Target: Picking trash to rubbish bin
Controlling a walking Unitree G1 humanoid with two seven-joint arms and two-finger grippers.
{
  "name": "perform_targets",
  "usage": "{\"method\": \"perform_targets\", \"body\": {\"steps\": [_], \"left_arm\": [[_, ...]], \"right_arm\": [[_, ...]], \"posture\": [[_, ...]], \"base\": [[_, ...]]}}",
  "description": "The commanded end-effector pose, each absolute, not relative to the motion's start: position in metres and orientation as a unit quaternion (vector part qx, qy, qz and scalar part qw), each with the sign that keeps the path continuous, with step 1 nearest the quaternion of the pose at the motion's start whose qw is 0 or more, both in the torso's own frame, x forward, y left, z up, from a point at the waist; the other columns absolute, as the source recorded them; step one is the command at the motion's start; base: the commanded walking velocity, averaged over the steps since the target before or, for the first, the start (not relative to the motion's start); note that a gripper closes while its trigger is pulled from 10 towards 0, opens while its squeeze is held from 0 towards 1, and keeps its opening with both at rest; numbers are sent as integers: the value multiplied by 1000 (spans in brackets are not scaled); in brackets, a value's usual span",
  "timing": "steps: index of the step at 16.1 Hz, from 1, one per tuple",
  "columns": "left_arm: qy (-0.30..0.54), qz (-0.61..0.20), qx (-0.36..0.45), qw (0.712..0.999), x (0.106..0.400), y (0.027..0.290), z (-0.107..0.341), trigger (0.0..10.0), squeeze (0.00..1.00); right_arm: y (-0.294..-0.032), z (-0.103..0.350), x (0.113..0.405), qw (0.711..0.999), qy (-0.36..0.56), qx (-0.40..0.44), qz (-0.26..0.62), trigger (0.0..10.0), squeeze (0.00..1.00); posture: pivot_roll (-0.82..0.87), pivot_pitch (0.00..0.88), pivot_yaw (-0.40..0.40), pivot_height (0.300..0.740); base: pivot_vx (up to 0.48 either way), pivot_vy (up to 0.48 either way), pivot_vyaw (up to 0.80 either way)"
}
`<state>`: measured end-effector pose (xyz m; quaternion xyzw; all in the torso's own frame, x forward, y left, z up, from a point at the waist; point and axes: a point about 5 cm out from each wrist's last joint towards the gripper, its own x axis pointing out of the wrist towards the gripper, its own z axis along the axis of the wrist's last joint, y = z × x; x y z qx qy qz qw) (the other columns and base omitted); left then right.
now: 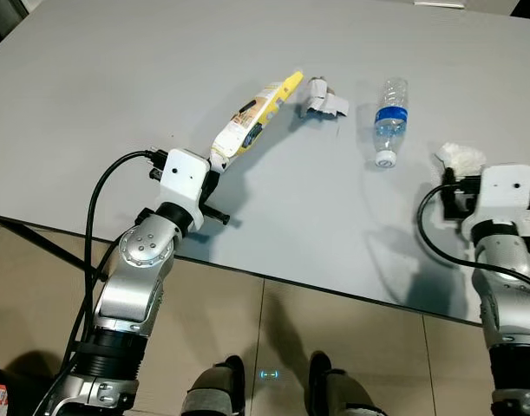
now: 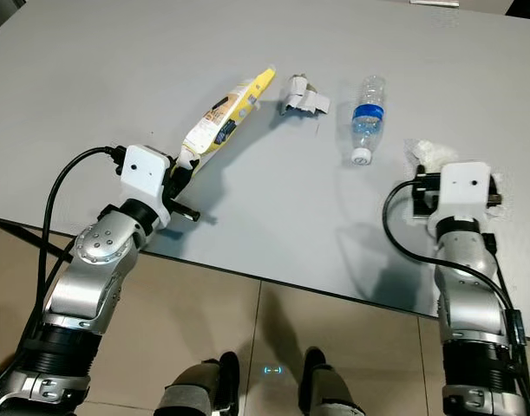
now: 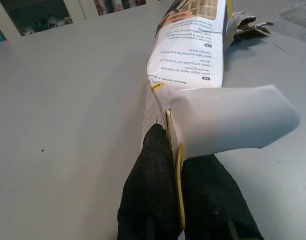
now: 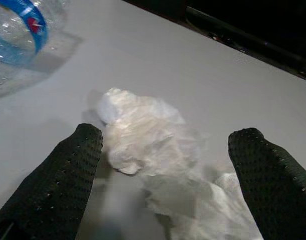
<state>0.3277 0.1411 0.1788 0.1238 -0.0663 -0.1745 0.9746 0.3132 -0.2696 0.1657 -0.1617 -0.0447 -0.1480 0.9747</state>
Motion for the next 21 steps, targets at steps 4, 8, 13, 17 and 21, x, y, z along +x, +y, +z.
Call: {"method": "perform_targets", "body": {"steps": [4, 8, 13, 17, 21], "left_arm": [[-23, -176, 133, 975, 323, 145, 163, 10000, 0], [-21, -177, 136, 975, 323, 145, 163, 10000, 0], [-20, -177, 137, 975, 325, 143, 164, 10000, 0], [-22, -175, 132, 975, 327, 140, 164, 10000, 0], [-25, -172, 127, 976, 328, 137, 164, 10000, 0]], "right_arm": [[-296, 142, 310, 980, 9, -106, -169, 10000, 0], [-293, 125, 313, 986, 36, -33, -158, 10000, 0], [-270, 113, 317, 992, 40, 46, -109, 0, 0], [-255, 113, 317, 991, 18, 99, -86, 0, 0], [-249, 118, 318, 992, -2, 104, -69, 0, 0]], "posture": [[269, 315, 52, 740], [277, 316, 56, 740], [276, 306, 53, 740], [269, 293, 43, 740], [263, 280, 35, 740]], "base": [[0, 0, 0], [0, 0, 0], [0, 0, 0], [0, 0, 0], [0, 0, 0]]}}
